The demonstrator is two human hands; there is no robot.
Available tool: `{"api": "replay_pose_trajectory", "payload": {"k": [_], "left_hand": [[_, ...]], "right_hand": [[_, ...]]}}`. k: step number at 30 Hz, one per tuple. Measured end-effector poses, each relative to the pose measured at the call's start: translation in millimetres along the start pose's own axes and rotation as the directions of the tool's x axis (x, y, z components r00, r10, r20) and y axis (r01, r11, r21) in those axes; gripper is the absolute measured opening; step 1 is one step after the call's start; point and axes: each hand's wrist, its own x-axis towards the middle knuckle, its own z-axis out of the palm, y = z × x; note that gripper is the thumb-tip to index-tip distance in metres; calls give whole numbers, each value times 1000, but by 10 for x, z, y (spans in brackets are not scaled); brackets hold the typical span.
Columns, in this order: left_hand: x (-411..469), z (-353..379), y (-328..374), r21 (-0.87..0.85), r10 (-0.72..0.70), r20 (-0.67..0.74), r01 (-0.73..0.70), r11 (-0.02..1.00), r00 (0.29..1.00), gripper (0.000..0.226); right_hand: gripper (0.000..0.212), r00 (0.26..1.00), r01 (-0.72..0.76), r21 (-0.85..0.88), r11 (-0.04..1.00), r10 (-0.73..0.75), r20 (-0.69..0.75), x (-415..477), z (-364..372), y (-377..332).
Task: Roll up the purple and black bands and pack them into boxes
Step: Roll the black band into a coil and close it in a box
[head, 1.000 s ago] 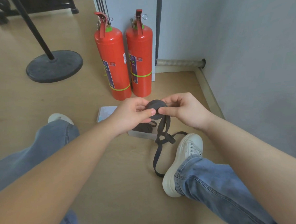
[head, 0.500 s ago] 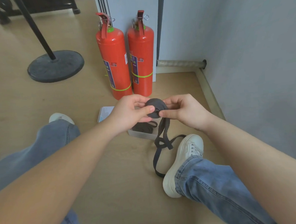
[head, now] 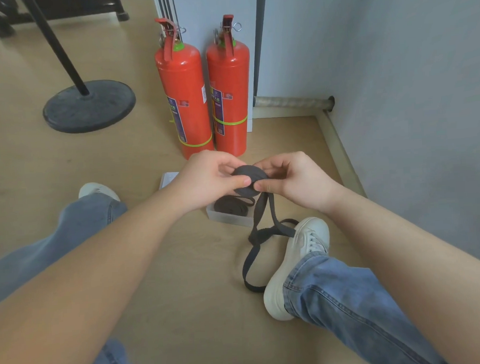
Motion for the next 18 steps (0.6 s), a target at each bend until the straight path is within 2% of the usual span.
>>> {"api": "replay_pose_trajectory", "payload": {"k": [3, 5, 6, 8, 10, 13, 16, 18], "left_hand": [[-21, 52, -2, -309, -95, 6, 92, 947, 995, 23], [-35, 86, 0, -420, -123, 34, 126, 899, 992, 20], [-38, 95, -8, -462, -128, 49, 136, 877, 991, 19], [-39, 96, -15, -499, -131, 72, 149, 854, 989, 20], [-23, 68, -35, -422, -114, 63, 130, 897, 992, 22], [10, -7, -58, -126, -17, 4, 17, 992, 1000, 30], [7, -55, -18, 122, 67, 35, -71, 990, 997, 28], [7, -51, -3, 177, 71, 26, -74, 981, 997, 23]], "right_hand": [[25, 999, -33, 230, 973, 38, -16, -17, 11, 28], [22, 998, -55, 343, 938, 56, 6, -34, 20, 34], [21, 999, -47, 346, 937, 49, 3, -35, 18, 30], [19, 1000, -3, 214, 977, 9, -28, -28, 4, 21], [17, 999, 29, 52, 998, -27, -43, -15, -16, 14], [16, 999, 39, -114, 993, -42, -22, -13, -30, -2], [15, 998, 59, -243, 968, -59, 8, -34, 15, -26], [17, 998, 55, -245, 968, -60, -12, -35, 49, -14]]}}
